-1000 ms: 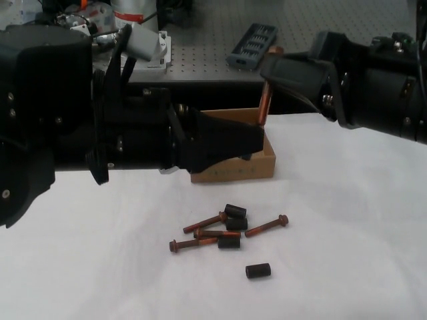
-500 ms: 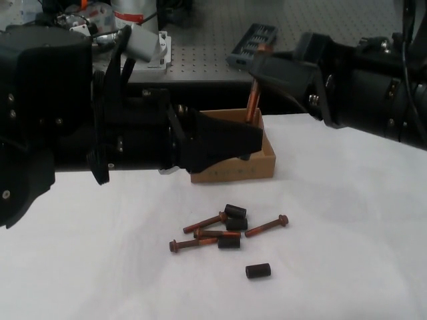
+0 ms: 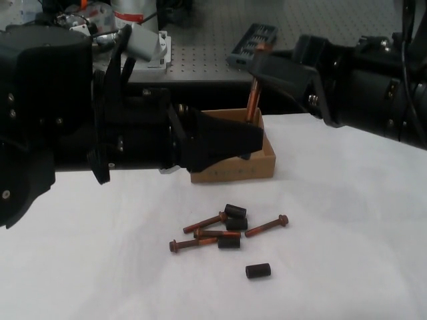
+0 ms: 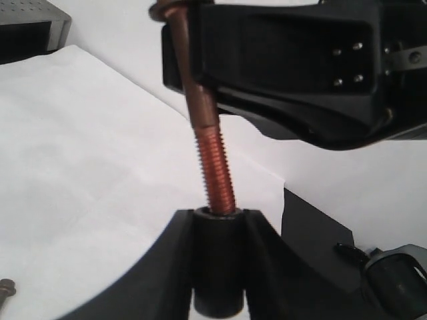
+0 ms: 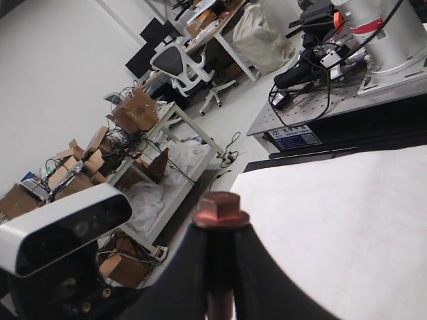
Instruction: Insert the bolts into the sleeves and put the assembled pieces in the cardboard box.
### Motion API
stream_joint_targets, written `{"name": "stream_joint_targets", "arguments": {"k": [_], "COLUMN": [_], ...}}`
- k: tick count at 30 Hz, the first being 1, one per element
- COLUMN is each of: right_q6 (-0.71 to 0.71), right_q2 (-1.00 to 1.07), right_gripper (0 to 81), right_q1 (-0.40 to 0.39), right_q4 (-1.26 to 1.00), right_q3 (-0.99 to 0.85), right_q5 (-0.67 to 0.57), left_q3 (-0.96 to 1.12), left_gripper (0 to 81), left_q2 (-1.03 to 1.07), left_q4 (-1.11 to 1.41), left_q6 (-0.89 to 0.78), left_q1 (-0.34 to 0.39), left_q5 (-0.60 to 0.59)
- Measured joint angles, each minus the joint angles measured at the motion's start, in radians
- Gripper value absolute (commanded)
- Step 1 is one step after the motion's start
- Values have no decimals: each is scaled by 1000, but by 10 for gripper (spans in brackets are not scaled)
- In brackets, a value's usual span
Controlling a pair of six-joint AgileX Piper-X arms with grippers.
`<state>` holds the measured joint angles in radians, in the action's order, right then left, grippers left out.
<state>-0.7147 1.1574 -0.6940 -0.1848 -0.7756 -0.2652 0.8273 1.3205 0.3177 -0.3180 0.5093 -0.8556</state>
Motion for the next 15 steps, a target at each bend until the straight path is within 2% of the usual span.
{"name": "stream_joint_targets", "arguments": {"k": [15], "right_q6": [42], "right_q2": [0], "right_gripper": [19], "right_q1": [0], "right_q4": [29], "right_q3": [0], "right_q5": [-7], "left_q3": [0], "left_gripper": [6], "left_q2": [0], "left_q4": [0], "left_q6": [0], "left_q1": [0], "left_q5": [22]}}
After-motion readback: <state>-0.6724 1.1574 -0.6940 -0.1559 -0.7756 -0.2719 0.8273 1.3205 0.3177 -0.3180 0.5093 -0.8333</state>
